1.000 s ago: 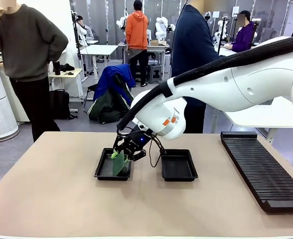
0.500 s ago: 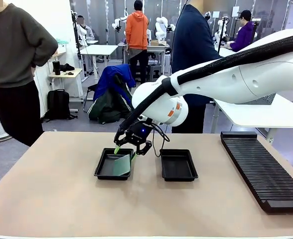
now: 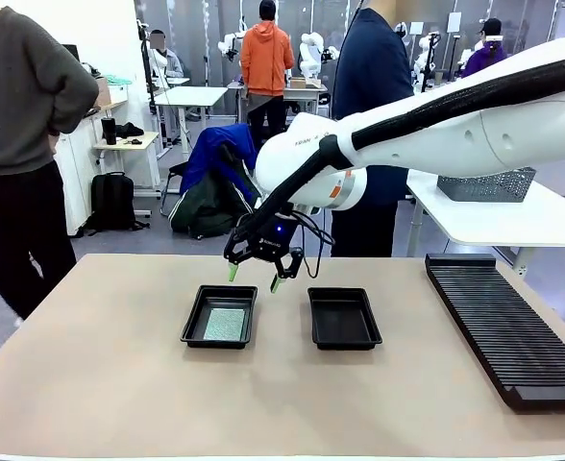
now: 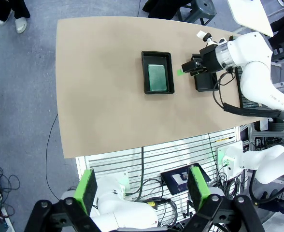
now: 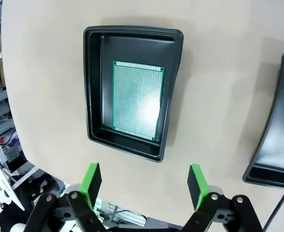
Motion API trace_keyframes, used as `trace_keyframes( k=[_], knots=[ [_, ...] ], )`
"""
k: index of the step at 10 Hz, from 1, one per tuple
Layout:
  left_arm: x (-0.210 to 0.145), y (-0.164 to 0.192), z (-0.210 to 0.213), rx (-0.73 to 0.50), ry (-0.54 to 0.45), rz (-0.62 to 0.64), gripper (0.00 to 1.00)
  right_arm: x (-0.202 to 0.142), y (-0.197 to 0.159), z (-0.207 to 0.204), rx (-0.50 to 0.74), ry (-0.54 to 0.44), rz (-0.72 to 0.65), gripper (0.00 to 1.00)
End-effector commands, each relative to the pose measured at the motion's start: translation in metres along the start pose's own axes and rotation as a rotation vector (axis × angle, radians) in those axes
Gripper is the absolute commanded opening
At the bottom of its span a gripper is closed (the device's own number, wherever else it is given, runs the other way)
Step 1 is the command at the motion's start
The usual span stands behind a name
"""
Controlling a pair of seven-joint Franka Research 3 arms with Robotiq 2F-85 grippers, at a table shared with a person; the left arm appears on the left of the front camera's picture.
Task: Inspect and transfer BCBs to ESD trays.
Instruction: Pick up the Blank PCB from the PCB Rack and place it in the left ESD tray, then pick up the ESD tray and place it on the left side of the table.
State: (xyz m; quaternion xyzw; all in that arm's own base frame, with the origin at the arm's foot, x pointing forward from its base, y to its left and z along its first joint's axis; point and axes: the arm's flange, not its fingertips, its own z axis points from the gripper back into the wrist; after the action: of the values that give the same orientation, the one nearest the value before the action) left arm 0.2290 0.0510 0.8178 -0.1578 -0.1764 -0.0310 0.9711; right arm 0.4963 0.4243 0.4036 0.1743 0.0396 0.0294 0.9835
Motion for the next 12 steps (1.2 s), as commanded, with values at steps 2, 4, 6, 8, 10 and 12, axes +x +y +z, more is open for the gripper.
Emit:
trace_keyframes(
  k=[2, 4, 6, 8, 10, 12],
  knots=[
    [0.001, 0.000, 0.000, 0.002, -0.003, 0.003, 1.00, -0.005, 0.002, 0.014, -0.072, -0.004, -0.022, 1.00],
    [0.001, 0.000, 0.000, 0.002, -0.003, 0.003, 1.00, -0.005, 0.000, 0.019, -0.094, -0.012, -0.023, 1.00],
    [0.001, 0.000, 0.000, 0.002, -0.003, 0.003, 1.00, -0.002, -0.005, 0.021, -0.084, -0.012, -0.022, 1.00],
    [0.001, 0.000, 0.000, 0.002, -0.003, 0.003, 1.00, -0.003, -0.001, 0.016, -0.049, -0.004, 0.003, 1.00],
    [0.001, 0.000, 0.000, 0.002, -0.003, 0.003, 1.00, -0.003, -0.001, 0.016, -0.049, -0.004, 0.003, 1.00],
    [0.001, 0.000, 0.000, 0.002, -0.003, 0.003, 1.00, -0.003, -0.001, 0.016, -0.049, -0.004, 0.003, 1.00]
  ],
)
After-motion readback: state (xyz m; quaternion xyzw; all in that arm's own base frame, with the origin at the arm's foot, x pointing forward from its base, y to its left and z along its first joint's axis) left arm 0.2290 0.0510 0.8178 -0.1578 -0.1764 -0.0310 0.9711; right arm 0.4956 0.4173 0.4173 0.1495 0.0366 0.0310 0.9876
